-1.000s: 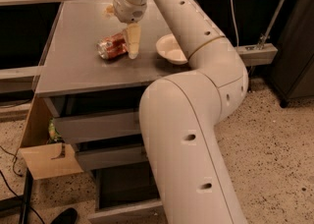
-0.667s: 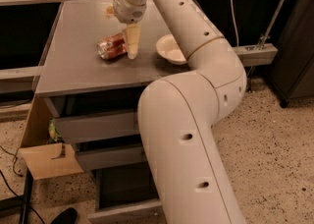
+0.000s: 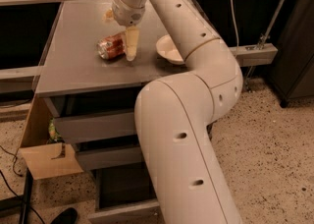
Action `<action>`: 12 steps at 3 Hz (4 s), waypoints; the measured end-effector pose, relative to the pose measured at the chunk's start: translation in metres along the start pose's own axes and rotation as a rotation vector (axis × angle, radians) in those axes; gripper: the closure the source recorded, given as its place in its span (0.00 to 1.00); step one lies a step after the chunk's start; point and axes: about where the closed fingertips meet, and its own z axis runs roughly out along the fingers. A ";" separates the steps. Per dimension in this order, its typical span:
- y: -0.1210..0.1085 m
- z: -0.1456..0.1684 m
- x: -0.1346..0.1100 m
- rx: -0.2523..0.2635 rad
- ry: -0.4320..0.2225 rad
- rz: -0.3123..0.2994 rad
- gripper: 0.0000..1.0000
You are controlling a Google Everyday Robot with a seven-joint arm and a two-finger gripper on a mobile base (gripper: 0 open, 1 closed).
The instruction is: Place coke can into bottom drawer
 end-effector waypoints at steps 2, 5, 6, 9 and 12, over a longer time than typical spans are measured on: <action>0.001 0.008 0.000 -0.017 -0.002 0.002 0.29; 0.001 0.008 0.000 -0.018 -0.002 0.002 0.99; 0.001 0.008 0.000 -0.017 -0.002 0.002 1.00; 0.010 -0.055 -0.020 0.174 0.043 -0.007 1.00; 0.093 -0.081 -0.069 0.346 0.039 0.050 1.00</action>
Offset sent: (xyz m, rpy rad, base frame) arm -0.0115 -0.0140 -0.0023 -0.0581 0.0715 0.0237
